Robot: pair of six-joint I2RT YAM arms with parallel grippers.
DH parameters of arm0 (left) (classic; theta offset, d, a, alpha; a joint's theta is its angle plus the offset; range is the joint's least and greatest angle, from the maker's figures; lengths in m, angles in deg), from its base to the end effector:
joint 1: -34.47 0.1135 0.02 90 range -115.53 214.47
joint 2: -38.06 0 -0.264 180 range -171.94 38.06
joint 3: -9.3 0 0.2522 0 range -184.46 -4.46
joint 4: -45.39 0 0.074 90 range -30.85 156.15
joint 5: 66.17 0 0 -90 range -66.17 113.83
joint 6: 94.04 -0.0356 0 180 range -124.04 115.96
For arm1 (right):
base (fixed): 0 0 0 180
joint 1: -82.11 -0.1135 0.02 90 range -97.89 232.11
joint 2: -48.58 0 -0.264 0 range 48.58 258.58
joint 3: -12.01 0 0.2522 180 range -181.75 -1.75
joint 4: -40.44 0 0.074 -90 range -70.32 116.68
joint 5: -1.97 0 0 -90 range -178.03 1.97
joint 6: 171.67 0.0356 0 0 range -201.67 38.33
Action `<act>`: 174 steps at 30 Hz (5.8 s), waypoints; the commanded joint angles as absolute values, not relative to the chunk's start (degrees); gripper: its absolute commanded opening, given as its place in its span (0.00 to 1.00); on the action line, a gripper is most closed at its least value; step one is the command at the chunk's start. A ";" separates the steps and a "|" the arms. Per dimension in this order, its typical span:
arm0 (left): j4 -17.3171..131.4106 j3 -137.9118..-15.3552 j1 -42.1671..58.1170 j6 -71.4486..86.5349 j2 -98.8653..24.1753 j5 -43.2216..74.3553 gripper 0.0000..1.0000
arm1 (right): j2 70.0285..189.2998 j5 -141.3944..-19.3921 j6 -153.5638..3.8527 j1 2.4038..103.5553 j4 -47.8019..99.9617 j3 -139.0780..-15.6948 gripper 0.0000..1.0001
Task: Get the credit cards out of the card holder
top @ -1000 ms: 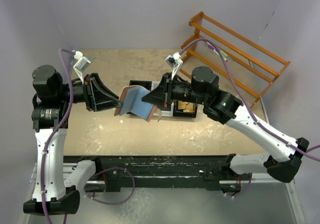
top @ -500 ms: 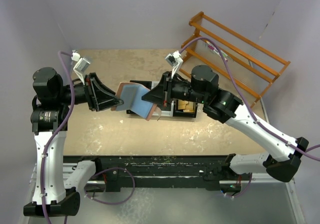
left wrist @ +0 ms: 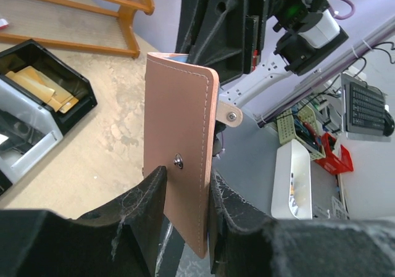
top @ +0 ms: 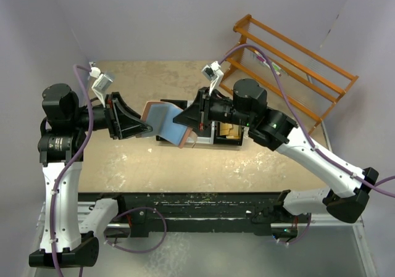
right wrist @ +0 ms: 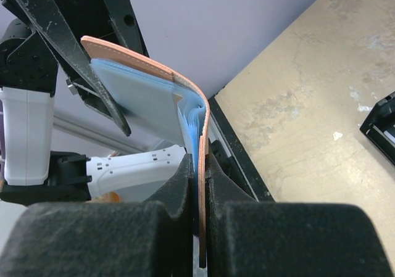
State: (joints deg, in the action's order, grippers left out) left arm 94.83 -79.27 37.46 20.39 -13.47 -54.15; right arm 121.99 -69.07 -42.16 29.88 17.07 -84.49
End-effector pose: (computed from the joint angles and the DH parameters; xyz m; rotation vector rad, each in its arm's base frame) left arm 0.1382 -0.0276 0.4546 0.6093 1.7353 -1.4566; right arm 0.1650 0.2318 0.4649 -0.4879 1.7247 1.4685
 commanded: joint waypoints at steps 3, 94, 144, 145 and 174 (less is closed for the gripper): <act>91.45 -81.28 37.55 22.94 -13.62 -59.97 0.35 | 119.59 -67.96 -42.08 29.55 19.84 -84.66 0.00; 105.45 -84.82 37.63 8.77 -14.98 -54.84 0.40 | 119.07 -63.59 -45.70 31.66 19.93 -83.29 0.00; 108.82 -82.67 37.58 -0.36 -13.29 -42.35 0.29 | 118.73 -61.92 -45.23 31.66 24.22 -82.10 0.00; 108.69 -82.59 37.58 -0.35 -13.24 -42.33 0.29 | 118.72 -61.67 -45.13 31.66 24.41 -82.09 0.00; 93.01 -77.61 37.55 16.61 -12.62 -54.59 0.00 | 119.83 -54.15 -43.61 31.31 28.40 -80.11 0.47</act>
